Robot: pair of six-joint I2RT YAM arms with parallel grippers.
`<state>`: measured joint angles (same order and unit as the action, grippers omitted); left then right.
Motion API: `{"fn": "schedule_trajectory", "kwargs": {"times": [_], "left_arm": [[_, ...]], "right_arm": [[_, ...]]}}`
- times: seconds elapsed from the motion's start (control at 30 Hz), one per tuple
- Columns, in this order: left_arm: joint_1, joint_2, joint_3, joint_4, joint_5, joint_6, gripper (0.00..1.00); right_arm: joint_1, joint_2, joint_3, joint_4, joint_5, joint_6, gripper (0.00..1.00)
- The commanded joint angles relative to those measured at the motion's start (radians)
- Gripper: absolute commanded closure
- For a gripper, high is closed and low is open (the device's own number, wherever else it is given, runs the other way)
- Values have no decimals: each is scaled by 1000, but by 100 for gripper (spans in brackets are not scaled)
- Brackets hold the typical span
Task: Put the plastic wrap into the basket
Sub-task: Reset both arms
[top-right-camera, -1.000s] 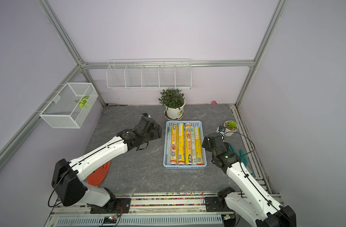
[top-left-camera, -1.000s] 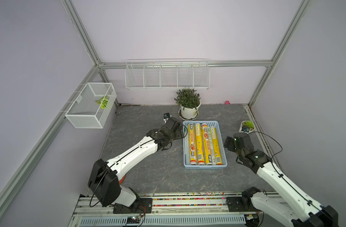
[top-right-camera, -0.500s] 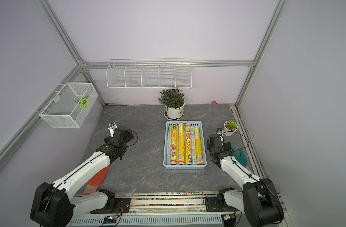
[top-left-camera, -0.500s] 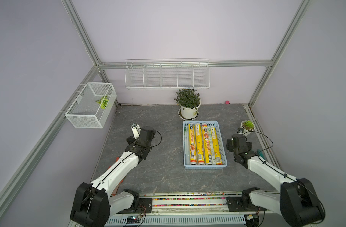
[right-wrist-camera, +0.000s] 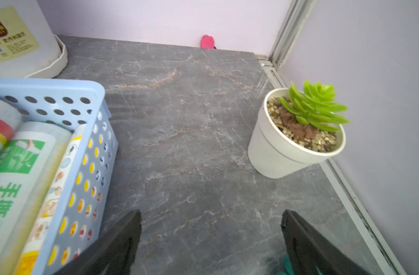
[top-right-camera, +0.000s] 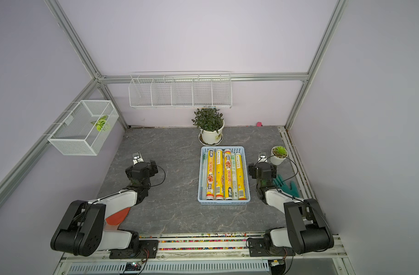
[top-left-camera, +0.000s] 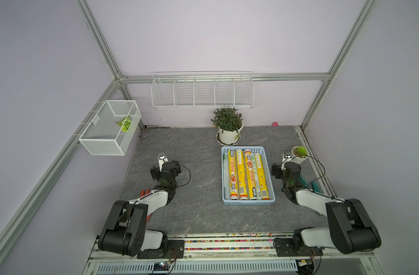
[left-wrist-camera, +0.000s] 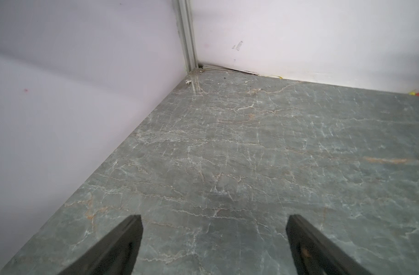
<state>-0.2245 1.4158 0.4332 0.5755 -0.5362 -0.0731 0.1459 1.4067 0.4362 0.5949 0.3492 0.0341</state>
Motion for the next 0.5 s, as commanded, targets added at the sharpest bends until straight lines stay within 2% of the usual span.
{"fn": "schedule_trajectory", "kwargs": {"times": [0.0,0.1,0.23,0.3,0.37,0.47], "left_arm": [[27,25,-25,232,78,117,0],[92,58,-76,346,150,75,0],[161,67,-82,328,275,22,0],[184,142,-117,509,276,27,0],[187,88,-73,323,269,-16,0],[194,115,-95,411,272,-6,0]], "right_arm": [[-8,65,-32,187,-27,-41,3],[-10,73,-64,254,-45,-46,3],[-14,96,-81,296,-50,-44,3],[-14,146,-92,380,-42,-42,2],[-15,151,-97,390,-40,-42,2],[-16,145,-71,337,3,-22,1]]}}
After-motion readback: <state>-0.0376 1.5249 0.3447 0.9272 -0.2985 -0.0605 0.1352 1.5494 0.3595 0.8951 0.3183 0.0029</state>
